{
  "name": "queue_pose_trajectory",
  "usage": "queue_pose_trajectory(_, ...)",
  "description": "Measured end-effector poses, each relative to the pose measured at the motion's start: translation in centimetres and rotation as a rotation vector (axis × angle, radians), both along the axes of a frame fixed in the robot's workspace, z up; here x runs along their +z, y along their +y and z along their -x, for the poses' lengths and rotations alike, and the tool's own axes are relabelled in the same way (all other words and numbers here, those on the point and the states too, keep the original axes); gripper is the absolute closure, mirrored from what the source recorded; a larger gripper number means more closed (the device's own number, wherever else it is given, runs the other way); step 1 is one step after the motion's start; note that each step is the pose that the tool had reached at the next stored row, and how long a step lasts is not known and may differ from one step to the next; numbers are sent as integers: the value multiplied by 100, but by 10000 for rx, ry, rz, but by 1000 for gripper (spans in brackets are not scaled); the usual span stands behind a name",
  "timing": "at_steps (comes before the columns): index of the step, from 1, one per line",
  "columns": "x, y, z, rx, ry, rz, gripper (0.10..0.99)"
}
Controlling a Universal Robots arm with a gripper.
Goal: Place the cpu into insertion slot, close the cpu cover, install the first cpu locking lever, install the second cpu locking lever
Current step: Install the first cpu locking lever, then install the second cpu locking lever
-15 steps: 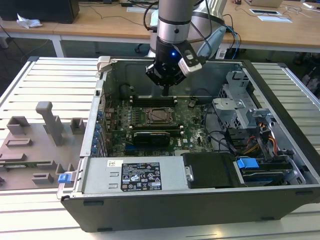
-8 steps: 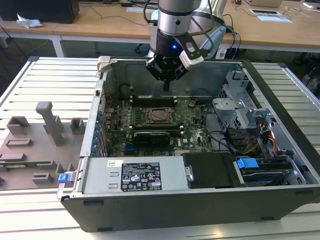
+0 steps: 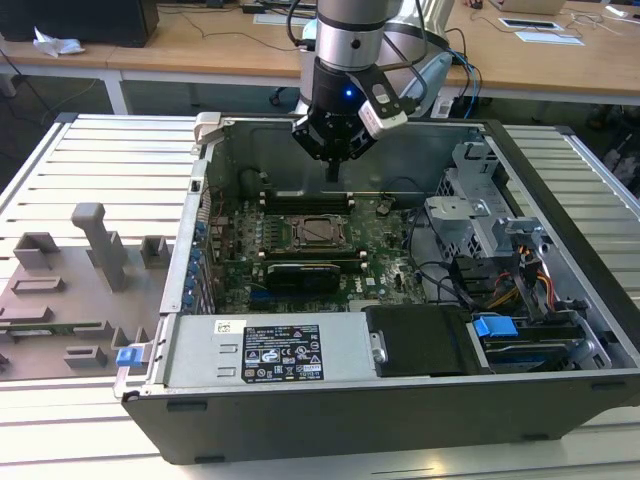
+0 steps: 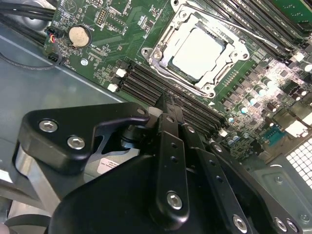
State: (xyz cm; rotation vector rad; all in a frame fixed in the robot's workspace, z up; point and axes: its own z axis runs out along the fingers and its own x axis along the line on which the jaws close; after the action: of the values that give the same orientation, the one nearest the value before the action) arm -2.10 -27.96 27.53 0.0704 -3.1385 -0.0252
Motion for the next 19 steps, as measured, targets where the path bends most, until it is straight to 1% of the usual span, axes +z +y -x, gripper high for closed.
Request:
queue_pose_trajectory(7,2,0,0,0,0,0,980)
queue_pose_trajectory(11,2,-63,0,0,0,1,980)
queue_pose_trajectory(15,2,-103,0,0,0,0,980)
queue_pose_trajectory(19,2,-196,0,0,0,0,980)
